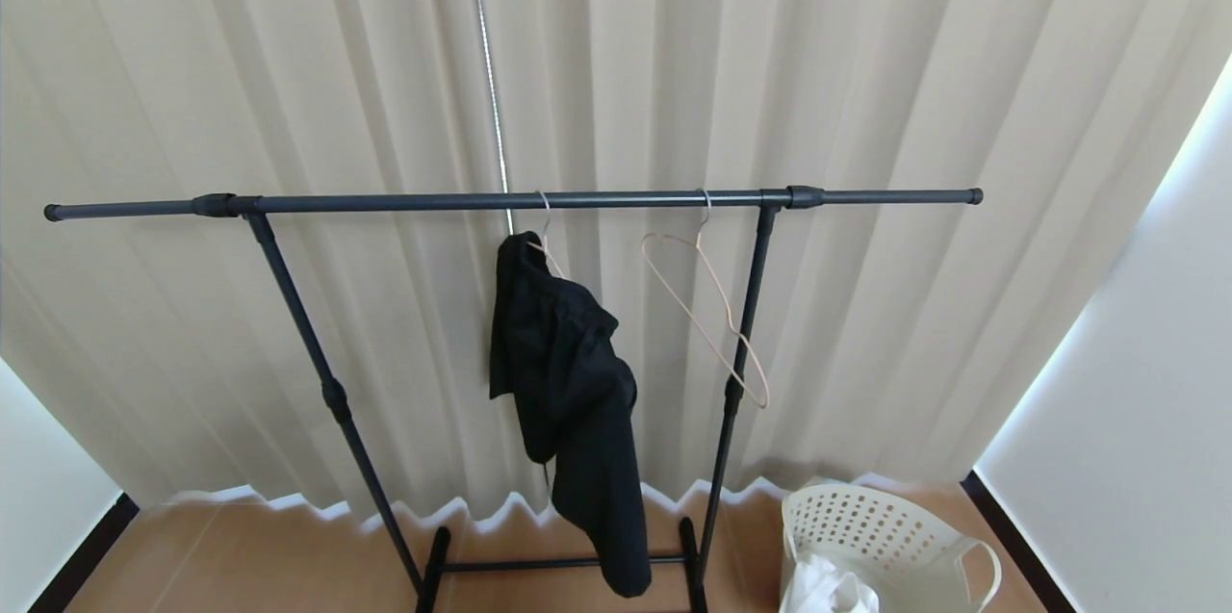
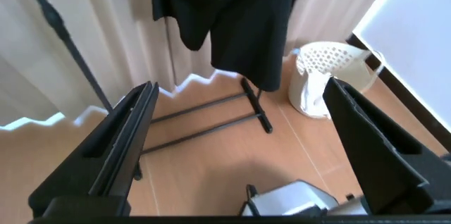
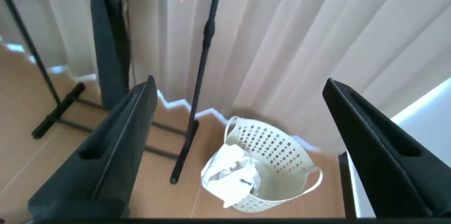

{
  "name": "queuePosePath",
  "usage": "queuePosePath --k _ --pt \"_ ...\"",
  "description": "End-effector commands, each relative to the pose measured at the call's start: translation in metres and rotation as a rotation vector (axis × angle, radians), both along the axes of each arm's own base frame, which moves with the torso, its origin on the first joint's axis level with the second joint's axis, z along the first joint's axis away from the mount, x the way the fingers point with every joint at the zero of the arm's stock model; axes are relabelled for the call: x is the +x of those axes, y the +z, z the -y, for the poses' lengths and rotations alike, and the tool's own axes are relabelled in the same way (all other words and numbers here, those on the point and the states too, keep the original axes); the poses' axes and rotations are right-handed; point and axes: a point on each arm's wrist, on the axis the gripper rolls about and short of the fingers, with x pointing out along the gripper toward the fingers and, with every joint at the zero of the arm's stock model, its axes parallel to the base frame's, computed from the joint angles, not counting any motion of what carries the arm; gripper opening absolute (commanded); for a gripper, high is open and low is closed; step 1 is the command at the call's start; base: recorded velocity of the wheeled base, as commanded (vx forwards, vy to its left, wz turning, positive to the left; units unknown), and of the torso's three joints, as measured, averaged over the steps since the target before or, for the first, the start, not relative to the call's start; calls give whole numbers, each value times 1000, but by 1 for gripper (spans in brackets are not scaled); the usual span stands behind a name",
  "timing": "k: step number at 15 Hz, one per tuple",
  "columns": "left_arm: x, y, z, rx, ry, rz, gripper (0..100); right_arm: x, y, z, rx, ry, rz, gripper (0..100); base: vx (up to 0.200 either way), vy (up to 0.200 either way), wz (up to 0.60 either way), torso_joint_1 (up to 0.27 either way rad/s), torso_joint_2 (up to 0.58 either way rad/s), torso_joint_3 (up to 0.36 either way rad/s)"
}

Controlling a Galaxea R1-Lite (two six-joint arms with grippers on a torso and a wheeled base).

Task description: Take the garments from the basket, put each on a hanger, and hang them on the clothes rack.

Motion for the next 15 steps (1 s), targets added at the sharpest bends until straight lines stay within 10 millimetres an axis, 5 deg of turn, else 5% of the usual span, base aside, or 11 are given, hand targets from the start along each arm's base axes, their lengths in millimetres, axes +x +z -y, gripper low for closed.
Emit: queuePosePath --k 1,7,13,15 --pt "-5 0 0 12 76 62 100 -6 -1 1 19 -36 65 100 0 0 0 0 0 0" --pt "-23 -2 1 47 101 276 100 -10 -1 1 43 -109 115 100 0 0 0 0 0 0" --pt "-25 -3 0 36 45 288 100 -13 -1 -1 -1 -224 147 100 0 0 0 0 0 0" --pt "-25 -8 -3 130 227 260 100 -18 -3 -2 -28 -259 215 100 0 0 0 0 0 0"
